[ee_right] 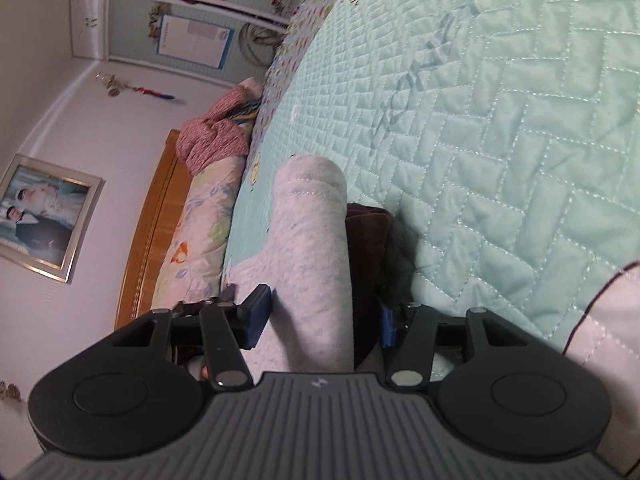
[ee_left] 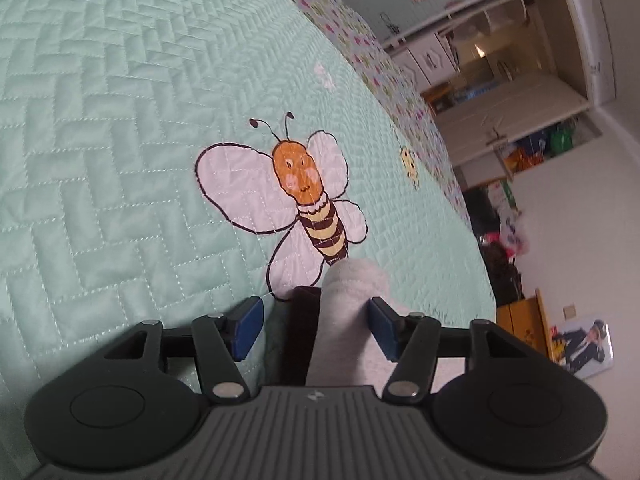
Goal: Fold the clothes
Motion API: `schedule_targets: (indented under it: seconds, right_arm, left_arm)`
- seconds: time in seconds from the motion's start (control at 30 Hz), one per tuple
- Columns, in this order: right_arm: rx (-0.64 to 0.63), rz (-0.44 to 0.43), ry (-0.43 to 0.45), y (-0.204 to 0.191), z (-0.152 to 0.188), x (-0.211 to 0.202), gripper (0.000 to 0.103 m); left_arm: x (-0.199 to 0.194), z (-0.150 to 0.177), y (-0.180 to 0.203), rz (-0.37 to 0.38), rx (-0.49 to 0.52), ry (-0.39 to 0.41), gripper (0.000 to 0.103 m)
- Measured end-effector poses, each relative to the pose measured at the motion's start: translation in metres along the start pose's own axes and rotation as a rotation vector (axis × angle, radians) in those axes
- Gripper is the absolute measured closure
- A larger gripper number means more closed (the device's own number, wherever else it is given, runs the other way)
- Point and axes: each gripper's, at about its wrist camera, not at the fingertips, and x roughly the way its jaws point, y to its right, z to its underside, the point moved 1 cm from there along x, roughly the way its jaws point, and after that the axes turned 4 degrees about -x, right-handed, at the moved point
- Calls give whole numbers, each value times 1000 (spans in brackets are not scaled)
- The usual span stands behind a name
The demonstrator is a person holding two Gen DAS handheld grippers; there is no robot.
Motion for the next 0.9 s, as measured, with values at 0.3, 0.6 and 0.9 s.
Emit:
schedule_targets:
  seconds: [0.3,0.6,0.9]
  right_arm:
    - [-71,-20,-88,-8,-8,22,48]
    - [-116,-9,-37,-15,-2,32,63]
    - [-268,93,54,-56,12,11,72]
  left_arm:
    - [25,-5,11,49,69,-93,10]
    - [31,-5,17,-18,90,-79,71]
    - [18,2,88,-113,346,15,77]
